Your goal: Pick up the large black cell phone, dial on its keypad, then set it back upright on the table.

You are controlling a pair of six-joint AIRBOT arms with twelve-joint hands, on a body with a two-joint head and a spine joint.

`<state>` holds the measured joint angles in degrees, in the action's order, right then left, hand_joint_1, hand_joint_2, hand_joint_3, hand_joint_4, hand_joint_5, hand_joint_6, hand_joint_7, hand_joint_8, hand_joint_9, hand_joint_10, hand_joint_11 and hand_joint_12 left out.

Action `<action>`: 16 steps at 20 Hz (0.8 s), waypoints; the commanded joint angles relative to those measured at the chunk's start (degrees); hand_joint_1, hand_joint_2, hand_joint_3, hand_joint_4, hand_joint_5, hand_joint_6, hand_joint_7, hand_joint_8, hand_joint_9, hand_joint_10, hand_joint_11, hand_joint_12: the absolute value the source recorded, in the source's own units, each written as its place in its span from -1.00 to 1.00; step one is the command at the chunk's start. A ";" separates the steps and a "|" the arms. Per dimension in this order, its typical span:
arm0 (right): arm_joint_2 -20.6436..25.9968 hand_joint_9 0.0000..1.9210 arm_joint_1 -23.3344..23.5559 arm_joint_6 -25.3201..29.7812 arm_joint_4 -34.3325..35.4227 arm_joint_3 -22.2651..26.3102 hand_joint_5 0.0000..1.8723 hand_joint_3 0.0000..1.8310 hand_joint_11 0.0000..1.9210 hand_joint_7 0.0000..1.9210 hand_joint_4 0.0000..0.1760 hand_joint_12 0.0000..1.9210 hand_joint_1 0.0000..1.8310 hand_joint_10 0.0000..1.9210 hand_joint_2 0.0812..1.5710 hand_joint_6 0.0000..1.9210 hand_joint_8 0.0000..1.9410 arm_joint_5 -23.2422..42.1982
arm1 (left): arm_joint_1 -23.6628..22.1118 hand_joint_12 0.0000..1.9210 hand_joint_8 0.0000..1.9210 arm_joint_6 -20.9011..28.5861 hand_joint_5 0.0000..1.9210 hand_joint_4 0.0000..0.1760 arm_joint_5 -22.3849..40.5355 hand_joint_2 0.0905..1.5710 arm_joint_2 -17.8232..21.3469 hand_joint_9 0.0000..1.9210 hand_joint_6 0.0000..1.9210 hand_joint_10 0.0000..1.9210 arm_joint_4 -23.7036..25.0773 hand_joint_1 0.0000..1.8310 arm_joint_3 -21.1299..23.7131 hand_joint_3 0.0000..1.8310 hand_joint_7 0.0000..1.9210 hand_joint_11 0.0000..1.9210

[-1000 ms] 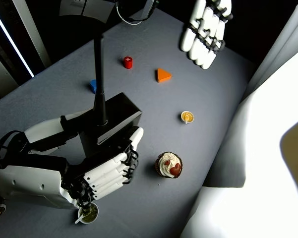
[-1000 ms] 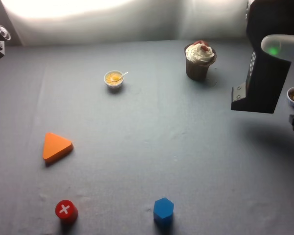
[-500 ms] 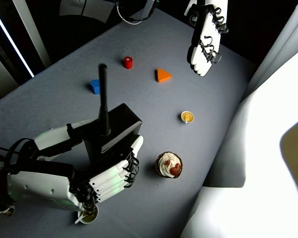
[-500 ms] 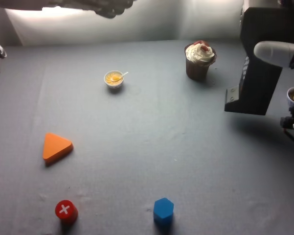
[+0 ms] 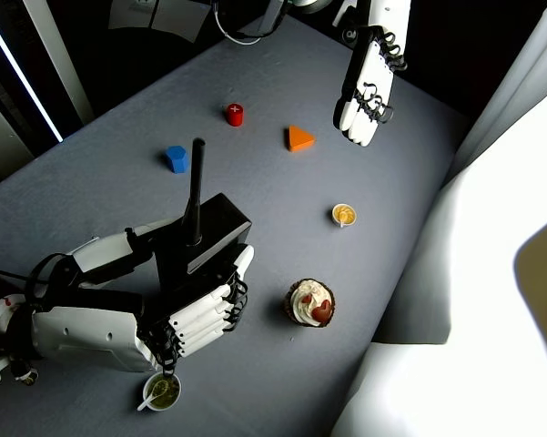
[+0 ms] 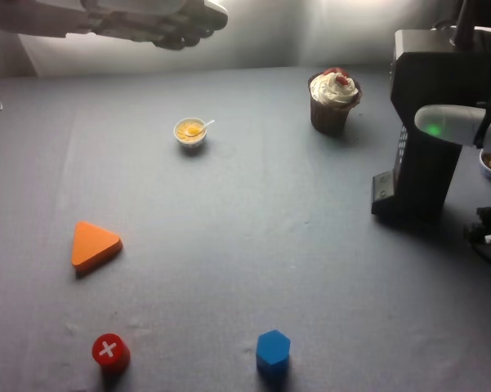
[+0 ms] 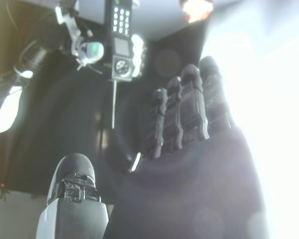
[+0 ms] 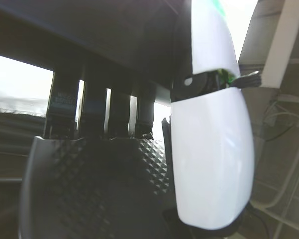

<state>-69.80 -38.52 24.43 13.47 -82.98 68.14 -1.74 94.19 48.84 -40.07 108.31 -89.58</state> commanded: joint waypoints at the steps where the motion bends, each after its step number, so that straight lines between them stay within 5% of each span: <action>1: 0.47 -0.03 -0.06 1.54 1.48 -0.68 0.01 -1.00 -0.13 -0.12 -1.00 0.62 0.63 0.20 0.39 -0.18 0.19 9.19 | -1.00 -0.66 -1.00 1.06 -0.84 -0.88 -0.22 0.36 0.63 -0.86 -1.00 -1.00 -4.65 -1.00 -0.01 -1.00 -0.85 -1.00; 16: -2.74 -0.06 -1.56 1.78 1.46 -4.05 0.04 -1.00 -0.15 -0.14 -1.00 0.59 0.63 0.22 0.40 -0.18 0.23 13.85 | -0.56 -0.65 -1.00 1.36 -0.84 -0.87 -0.30 0.36 0.75 -0.85 -1.00 -1.00 -5.83 -1.00 -0.27 -1.00 -0.85 -1.00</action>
<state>-73.25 -40.32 24.95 13.72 -86.70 73.69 -0.93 94.98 49.06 -40.05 107.18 -89.52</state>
